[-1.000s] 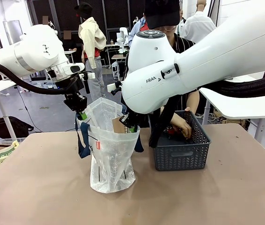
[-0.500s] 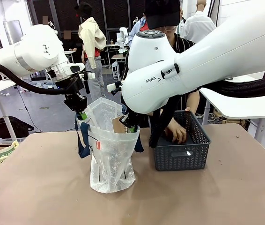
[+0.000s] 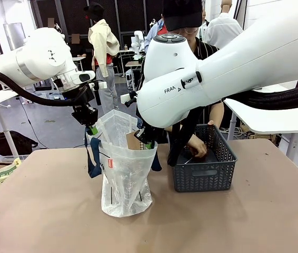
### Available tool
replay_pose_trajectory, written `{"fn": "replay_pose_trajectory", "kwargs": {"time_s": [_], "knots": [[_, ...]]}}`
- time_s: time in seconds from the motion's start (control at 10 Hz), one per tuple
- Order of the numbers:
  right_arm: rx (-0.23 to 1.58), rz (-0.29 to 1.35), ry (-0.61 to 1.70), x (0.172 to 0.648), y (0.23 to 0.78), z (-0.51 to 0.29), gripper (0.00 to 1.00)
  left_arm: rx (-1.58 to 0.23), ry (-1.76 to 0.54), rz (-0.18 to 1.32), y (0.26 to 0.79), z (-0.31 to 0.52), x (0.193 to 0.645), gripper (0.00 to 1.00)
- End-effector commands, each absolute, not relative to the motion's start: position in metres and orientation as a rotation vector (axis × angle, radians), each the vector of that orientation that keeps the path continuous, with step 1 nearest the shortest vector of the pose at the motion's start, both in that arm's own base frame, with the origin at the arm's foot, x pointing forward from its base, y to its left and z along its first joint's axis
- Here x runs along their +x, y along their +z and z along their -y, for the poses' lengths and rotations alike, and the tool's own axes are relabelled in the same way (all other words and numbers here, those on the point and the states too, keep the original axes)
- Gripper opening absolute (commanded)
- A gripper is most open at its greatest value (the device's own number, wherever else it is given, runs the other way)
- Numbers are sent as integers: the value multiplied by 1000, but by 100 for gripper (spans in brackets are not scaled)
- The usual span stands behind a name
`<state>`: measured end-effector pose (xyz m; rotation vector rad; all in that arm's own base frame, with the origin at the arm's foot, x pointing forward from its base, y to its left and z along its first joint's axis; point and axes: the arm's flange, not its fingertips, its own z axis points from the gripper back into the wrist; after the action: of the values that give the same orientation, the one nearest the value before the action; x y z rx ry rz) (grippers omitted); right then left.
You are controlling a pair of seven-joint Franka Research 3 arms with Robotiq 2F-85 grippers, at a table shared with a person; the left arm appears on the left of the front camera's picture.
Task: Transfer purchased items from the store into the shopping bag.
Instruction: Move the Reusable shopping bag to the right side of the table.
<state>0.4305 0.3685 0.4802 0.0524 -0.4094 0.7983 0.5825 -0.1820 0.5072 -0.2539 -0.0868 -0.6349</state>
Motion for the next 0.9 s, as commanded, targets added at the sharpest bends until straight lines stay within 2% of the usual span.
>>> {"fn": "replay_pose_trajectory", "kwargs": {"time_s": [0.0,0.8], "knots": [[51,411,798,430,481,-368,0,-255,-630,93,509,181,581,0],[51,411,798,430,481,-368,0,-255,-630,93,509,181,581,0]]}}
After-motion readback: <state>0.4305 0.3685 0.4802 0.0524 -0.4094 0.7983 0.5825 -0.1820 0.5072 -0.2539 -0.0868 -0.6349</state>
